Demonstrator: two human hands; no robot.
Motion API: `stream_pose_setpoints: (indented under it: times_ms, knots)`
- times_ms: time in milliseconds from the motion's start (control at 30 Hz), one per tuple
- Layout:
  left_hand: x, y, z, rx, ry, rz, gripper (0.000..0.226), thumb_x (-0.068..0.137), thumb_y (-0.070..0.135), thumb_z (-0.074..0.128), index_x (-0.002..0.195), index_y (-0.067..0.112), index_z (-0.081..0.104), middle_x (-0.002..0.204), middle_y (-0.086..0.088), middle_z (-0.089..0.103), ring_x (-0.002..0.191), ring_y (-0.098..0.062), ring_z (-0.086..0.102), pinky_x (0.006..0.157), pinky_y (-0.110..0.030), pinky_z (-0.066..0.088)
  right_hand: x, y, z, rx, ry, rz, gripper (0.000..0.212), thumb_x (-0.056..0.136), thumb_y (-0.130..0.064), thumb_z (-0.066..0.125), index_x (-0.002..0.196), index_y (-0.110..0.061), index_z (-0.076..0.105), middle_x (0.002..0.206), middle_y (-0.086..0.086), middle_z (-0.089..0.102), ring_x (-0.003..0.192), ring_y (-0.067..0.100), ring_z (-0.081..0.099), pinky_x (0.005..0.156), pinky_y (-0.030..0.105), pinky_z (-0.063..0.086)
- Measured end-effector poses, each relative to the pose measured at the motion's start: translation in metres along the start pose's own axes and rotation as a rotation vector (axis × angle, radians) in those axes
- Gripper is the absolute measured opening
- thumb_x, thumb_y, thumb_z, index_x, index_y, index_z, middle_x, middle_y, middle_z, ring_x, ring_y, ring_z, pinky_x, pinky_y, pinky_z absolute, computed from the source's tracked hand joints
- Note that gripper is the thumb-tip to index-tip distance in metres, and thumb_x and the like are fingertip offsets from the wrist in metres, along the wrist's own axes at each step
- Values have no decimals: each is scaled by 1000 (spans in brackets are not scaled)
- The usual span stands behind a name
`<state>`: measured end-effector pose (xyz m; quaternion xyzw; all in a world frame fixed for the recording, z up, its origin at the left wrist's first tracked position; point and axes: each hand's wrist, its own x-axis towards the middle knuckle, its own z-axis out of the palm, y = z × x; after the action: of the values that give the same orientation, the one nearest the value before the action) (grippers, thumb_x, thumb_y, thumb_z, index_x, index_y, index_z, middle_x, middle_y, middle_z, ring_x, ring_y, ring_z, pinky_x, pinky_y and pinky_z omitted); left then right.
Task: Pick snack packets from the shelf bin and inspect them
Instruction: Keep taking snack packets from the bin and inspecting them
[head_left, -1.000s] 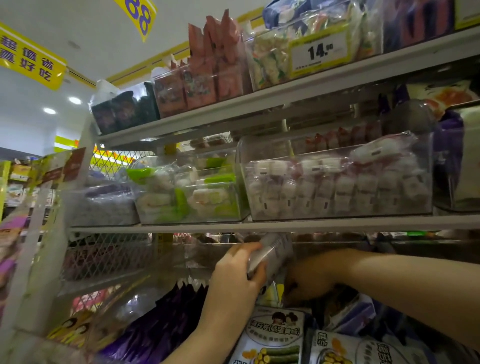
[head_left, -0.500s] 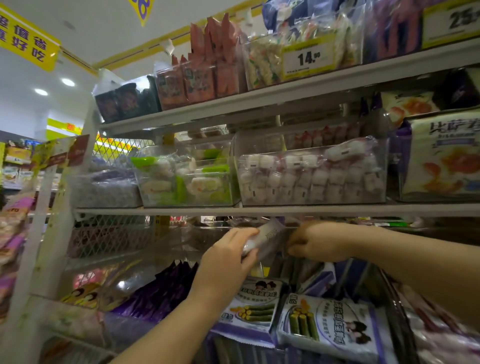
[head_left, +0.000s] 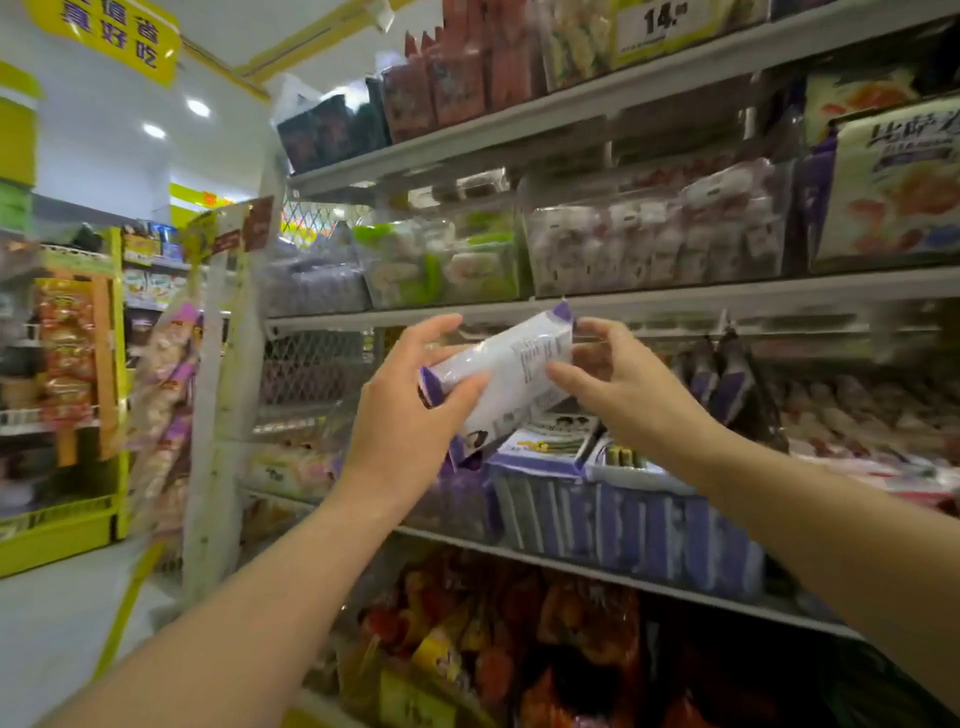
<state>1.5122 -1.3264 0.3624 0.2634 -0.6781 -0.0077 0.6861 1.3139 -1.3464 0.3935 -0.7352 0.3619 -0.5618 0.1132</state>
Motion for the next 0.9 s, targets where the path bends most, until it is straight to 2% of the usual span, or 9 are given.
stream_pose_setpoints:
  times_ms: [100, 200, 333, 400, 467, 533, 700, 833, 900]
  knots:
    - [-28, -4, -29, -181, 104, -179, 42, 84, 19, 73, 109, 48, 55, 111, -1, 69, 95, -12, 67, 79, -29, 55, -23, -5, 36, 113, -28, -45, 40, 89, -23, 67, 127, -15, 56, 105, -3, 71, 96, 9, 67, 87, 30, 53]
    - [-56, -14, -56, -379, 219, -374, 35, 79, 28, 71, 108, 42, 58, 97, 9, 73, 86, -7, 70, 67, -26, 57, -53, -10, 72, 265, -113, 15, 21, 86, -30, 70, 106, -29, 65, 90, -13, 74, 84, 0, 69, 69, 17, 55]
    - [-96, -42, -78, -540, 335, -629, 37, 69, 36, 68, 105, 31, 62, 91, 5, 77, 86, -14, 73, 64, -36, 60, -90, 3, 119, 456, -161, 184, 22, 85, -35, 69, 104, -24, 65, 100, -4, 74, 94, 12, 70, 85, 34, 58]
    - [-118, -58, -84, -570, 353, -739, 33, 72, 36, 66, 104, 27, 67, 91, 0, 77, 84, -19, 74, 59, -37, 59, -104, 13, 137, 518, -173, 266, 20, 89, -32, 65, 101, -16, 68, 98, 2, 75, 93, 18, 71, 85, 37, 57]
    - [-138, -75, -87, -559, 352, -817, 22, 75, 36, 64, 91, 26, 75, 90, -3, 77, 81, -20, 74, 56, -36, 58, -116, 28, 152, 520, -162, 317, 17, 90, -26, 64, 92, -11, 71, 89, 6, 75, 81, 17, 71, 69, 29, 59]
    - [-156, -92, -87, -540, 364, -897, 22, 74, 36, 65, 91, 26, 75, 96, -3, 76, 86, -20, 73, 57, -36, 59, -126, 47, 164, 458, -133, 330, 15, 89, -21, 66, 83, -9, 72, 81, 7, 75, 70, 16, 69, 56, 24, 54]
    - [-191, -125, -81, -507, 368, -1032, 16, 83, 29, 63, 97, 28, 69, 99, -2, 76, 90, -21, 73, 60, -37, 61, -143, 93, 192, 266, -110, 331, 12, 88, -24, 68, 80, -19, 76, 77, -5, 75, 76, 11, 70, 68, 30, 56]
    - [-196, -138, -79, -487, 342, -1050, 22, 79, 30, 65, 101, 28, 68, 98, -2, 76, 84, -15, 73, 57, -31, 58, -153, 115, 201, 224, -84, 327, 17, 91, -26, 63, 81, -31, 74, 77, -19, 73, 75, -3, 67, 61, 13, 46]
    - [-197, -142, -78, -513, 330, -1064, 27, 76, 33, 63, 102, 28, 68, 100, -3, 76, 87, -17, 73, 58, -32, 58, -154, 122, 202, 249, -71, 360, 20, 92, -23, 62, 79, -32, 74, 77, -19, 73, 75, -1, 68, 63, 15, 49]
